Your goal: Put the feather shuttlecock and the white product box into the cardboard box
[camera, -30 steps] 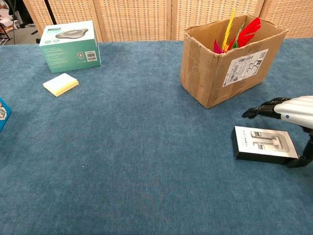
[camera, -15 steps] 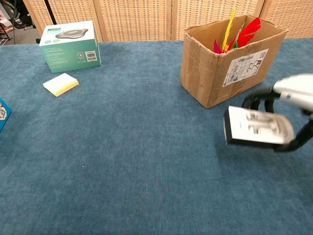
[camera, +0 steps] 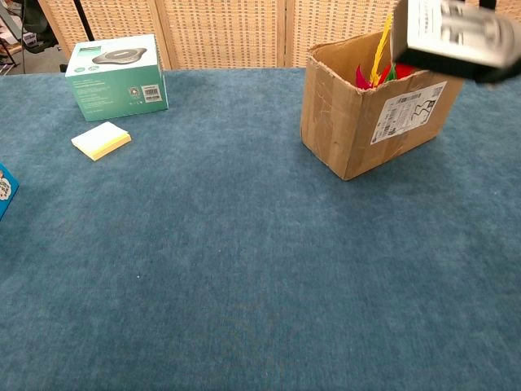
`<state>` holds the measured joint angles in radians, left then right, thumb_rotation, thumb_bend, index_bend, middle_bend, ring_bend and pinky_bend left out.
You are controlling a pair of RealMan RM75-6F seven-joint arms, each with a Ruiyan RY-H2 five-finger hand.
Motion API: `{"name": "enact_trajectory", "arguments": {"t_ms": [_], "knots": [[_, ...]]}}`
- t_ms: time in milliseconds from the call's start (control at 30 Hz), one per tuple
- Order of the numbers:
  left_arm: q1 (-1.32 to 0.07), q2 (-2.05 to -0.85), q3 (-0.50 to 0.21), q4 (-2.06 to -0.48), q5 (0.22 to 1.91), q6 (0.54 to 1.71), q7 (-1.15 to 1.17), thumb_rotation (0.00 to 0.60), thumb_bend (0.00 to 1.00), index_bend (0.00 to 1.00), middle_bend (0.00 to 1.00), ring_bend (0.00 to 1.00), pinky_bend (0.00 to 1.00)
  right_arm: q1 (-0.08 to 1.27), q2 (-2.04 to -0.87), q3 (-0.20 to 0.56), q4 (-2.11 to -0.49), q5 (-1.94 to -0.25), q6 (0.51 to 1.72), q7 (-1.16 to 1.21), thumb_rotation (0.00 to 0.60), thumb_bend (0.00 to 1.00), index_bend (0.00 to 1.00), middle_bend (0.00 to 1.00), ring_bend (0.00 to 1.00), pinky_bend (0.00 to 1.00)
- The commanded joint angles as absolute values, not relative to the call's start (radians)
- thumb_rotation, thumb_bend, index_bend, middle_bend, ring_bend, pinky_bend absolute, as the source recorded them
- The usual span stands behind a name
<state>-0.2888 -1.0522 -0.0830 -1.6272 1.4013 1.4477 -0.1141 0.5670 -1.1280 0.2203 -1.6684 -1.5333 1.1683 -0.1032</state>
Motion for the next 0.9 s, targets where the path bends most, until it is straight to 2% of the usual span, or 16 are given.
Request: {"name": "enact_trajectory", "arguments": {"t_ms": [33,133,367,567,900], "knots": [[-0.284,-1.057,-0.089,-1.632,1.404,1.454,-0.093,0.6,0.0,0.0,0.0,0.0,0.0,0.738,-1.119,0.374,-1.554,-1.296,0.976,-0.218,0.6,0.36,0.55,0.68,0.61,0.3],[-0.278,-1.058,-0.093,-1.636,1.406,1.454,-0.086,0.6,0.0,0.0,0.0,0.0,0.0,0.814,-1.159,0.411,-1.465,-1.173,0.91,-0.3,0.6,0.39,0.55,0.68,0.61,0.3],[-0.267,-1.06,-0.102,-1.636,1.404,1.456,-0.07,0.6,0.0,0.0,0.0,0.0,0.0,0.914,-1.242,0.413,-1.324,-0.98,0.847,-0.442,0.6,0.39,0.55,0.68,0.61,0.3],[-0.265,-1.064,-0.108,-1.626,1.388,1.435,-0.064,0.6,0.0,0.0,0.0,0.0,0.0,0.936,-1.257,0.373,-1.33,-0.936,0.826,-0.489,0.6,0.39,0.55,0.68,0.61,0.3],[-0.265,-1.068,-0.12,-1.618,1.377,1.413,-0.061,0.6,0.0,0.0,0.0,0.0,0.0,0.961,-1.277,0.286,-1.29,-0.956,0.799,-0.544,0.6,0.39,0.55,0.65,0.6,0.3]]}}
